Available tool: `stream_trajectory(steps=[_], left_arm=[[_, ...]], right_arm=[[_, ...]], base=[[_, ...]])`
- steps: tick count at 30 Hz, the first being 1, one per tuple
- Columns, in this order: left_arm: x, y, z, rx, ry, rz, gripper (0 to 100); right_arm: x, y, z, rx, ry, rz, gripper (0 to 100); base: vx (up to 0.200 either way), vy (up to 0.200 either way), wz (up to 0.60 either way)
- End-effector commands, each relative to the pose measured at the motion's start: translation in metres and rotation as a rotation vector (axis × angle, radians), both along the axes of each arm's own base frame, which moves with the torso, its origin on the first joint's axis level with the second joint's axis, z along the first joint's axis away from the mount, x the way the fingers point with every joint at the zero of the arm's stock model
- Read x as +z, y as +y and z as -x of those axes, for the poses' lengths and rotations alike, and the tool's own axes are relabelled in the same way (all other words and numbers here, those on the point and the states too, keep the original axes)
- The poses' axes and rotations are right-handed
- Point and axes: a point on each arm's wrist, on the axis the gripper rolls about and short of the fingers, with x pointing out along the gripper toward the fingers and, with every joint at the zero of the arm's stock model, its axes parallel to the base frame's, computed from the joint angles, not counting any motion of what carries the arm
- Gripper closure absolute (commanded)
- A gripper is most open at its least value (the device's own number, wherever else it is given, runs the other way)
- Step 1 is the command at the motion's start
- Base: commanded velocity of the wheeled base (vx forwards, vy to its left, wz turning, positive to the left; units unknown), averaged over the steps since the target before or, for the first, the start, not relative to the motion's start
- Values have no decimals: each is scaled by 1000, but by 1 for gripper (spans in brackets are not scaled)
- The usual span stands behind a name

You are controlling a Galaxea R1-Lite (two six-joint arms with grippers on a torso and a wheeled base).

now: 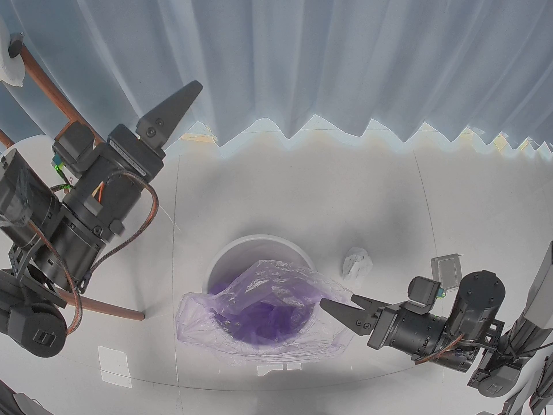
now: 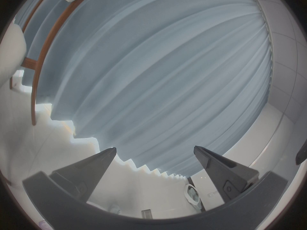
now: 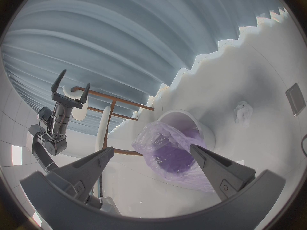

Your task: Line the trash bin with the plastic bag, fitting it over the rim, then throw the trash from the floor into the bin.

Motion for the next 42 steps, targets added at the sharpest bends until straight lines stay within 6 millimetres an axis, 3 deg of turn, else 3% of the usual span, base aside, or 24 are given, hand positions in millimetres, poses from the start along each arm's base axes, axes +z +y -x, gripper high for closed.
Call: stream_trajectory(steps=[1, 7, 12, 18, 19, 23, 24, 25, 30, 38, 42], left_arm=[[-8, 1, 6, -84, 43, -9, 0], [-26, 8, 18, -205, 64, -96, 0], [-32, 14, 9, -137, 62, -181, 0], [-46, 20, 0, -53, 45, -298, 0], [-56, 31, -5, 5, 51, -373, 0], [-91, 41, -19, 20, 99, -539, 0], [-91, 41, -19, 20, 99, -539, 0], [-109, 42, -24, -18, 71, -639, 0], [-147, 39, -27, -145, 40, -759, 0], [-161, 46, -34, -179, 80, -775, 0], [-161, 48, -32, -233, 68, -765, 0]], right_arm=[[15, -3, -11, -7, -27, -26, 0], [33, 0, -20, 6, -20, -25, 0], [43, 7, -30, 21, -21, 10, 0], [41, 9, -39, 27, -100, 115, 0], [41, 5, -40, 22, -146, 161, 0], [38, -4, -40, 17, -207, 239, 0], [38, -4, -40, 17, -207, 239, 0], [32, -7, -38, 26, -227, 283, 0], [2, -7, -37, 48, -213, 336, 0], [-40, -2, -49, 45, -292, 350, 0], [-38, -3, -46, 60, -290, 343, 0]], base=[[0, 0, 0], [0, 0, 0], [0, 0, 0], [0, 0, 0], [0, 0, 0], [0, 0, 0], [0, 0, 0], [0, 0, 0], [0, 0, 0], [0, 0, 0], [0, 0, 0]])
